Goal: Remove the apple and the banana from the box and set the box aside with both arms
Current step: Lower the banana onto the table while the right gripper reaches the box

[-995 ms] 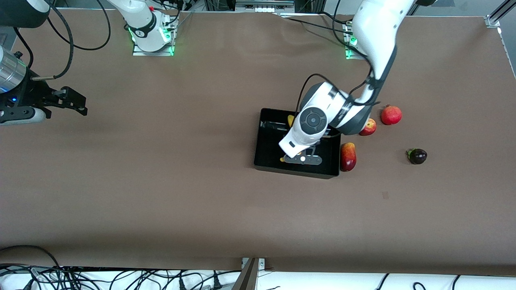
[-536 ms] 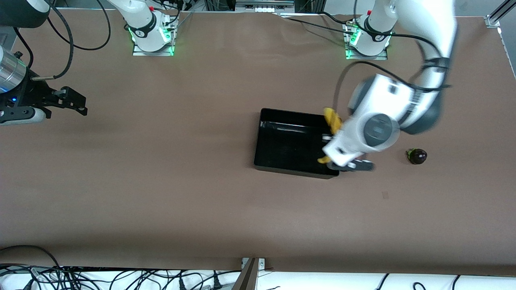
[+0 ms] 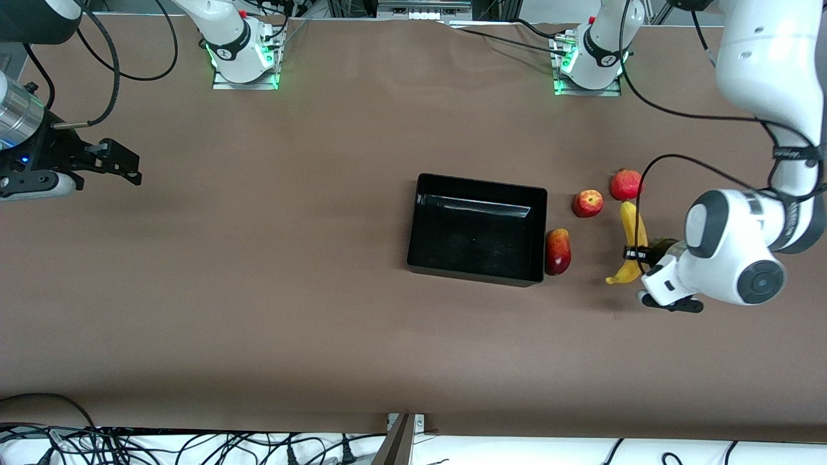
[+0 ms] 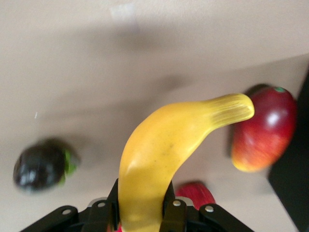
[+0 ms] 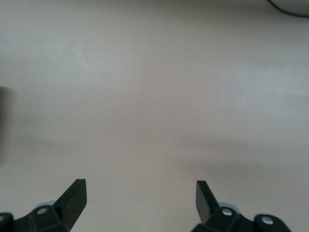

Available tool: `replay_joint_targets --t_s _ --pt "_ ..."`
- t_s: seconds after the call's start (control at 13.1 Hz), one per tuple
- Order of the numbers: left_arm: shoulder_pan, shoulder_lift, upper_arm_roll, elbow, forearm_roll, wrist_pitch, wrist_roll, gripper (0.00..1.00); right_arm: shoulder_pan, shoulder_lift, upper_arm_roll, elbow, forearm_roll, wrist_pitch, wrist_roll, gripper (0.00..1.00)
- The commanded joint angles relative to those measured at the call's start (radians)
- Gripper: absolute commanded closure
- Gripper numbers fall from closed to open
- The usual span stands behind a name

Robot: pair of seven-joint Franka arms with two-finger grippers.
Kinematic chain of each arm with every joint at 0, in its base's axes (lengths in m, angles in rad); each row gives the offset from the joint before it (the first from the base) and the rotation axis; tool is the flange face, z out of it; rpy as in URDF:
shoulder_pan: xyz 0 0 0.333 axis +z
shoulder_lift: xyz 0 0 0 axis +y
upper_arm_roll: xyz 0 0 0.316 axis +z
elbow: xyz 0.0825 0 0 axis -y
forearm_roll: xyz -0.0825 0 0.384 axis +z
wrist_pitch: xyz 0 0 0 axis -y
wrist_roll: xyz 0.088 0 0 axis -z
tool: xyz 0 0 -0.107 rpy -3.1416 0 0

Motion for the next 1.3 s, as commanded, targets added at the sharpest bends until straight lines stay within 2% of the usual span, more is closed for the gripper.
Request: replay_joint_targets --t_s 0.0,0.23,0.38,0.46,0.54,0.61,0.77,0.92,1.23 --pt "-0.001 -0.005 -0.010 -0.088 0.029 0.132 0.073 0.88 0.026 0.012 0.008 0.016 0.009 -0.008 -0.008 0.00" --pt "0.022 0.014 -0.008 -0.110 0.038 0.212 0.128 0.88 0.107 0.083 0.008 0.003 0.002 -0.075 -0.006 0.00" --pt "0.059 0.047 -0.008 -0.122 0.055 0.272 0.194 0.83 0.164 0.110 0.009 0.003 0.014 -0.059 0.010 0.00" --pt "0.059 0.047 -0.008 -0.139 0.055 0.292 0.203 0.73 0.187 0.129 0.009 0.003 0.020 -0.037 0.018 0.00" --pt "0.056 0.047 -0.008 -0.139 0.053 0.296 0.202 0.41 0.202 0.150 0.009 0.003 0.031 -0.014 0.076 0.00" --pt "0.055 0.044 -0.010 -0.133 0.053 0.296 0.202 0.03 0.222 0.169 0.009 0.003 0.046 0.005 0.130 0.00" --pt "0.050 0.018 -0.017 -0.122 0.053 0.285 0.190 0.00 0.270 0.215 0.009 0.000 0.069 0.059 0.193 0.00" --pt "0.055 -0.049 -0.019 -0.098 0.053 0.238 0.196 0.00 0.325 0.253 0.009 -0.018 0.092 0.140 0.308 0.00" --pt "0.045 -0.094 -0.024 0.144 0.039 -0.053 0.185 0.00 0.455 0.347 0.008 -0.020 0.092 0.282 0.509 0.00"
